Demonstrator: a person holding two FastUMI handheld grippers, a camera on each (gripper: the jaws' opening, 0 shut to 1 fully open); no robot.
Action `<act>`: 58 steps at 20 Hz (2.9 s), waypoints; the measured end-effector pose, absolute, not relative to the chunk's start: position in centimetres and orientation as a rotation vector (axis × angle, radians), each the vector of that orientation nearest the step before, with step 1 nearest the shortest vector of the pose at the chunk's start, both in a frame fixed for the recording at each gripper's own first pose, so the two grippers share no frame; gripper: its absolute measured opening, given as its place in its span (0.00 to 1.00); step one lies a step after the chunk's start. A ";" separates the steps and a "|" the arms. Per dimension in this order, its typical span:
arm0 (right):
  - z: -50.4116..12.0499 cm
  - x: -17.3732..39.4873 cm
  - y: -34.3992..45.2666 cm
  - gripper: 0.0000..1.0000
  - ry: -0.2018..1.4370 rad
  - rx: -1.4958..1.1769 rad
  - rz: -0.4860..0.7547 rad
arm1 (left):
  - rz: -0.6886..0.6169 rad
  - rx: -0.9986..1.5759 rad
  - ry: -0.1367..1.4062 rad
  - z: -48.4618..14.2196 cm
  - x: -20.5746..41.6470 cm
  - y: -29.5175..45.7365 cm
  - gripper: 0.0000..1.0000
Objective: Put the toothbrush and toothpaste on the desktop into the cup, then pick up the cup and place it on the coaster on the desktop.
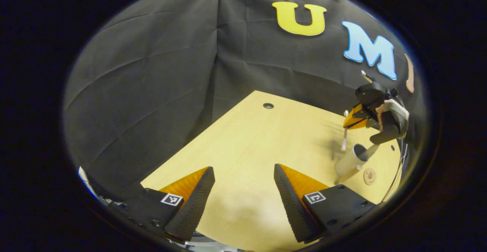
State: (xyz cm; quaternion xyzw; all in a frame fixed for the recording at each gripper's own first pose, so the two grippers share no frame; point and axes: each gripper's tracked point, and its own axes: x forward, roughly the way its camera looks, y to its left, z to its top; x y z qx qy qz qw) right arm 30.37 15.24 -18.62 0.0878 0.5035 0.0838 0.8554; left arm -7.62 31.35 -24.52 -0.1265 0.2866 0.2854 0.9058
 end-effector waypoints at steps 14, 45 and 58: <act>-16.6 27.0 16.4 0.02 0.672 -0.011 0.290 | 0.502 -0.191 0.598 -24.0 -8.7 27.6 0.99; -13.2 17.1 2.1 0.17 0.606 0.102 0.123 | -0.073 -0.146 0.687 -24.1 4.5 11.9 1.00; -20.0 11.4 -5.8 0.18 0.772 0.226 -0.015 | -0.294 -0.042 1.151 -31.7 9.6 7.2 1.00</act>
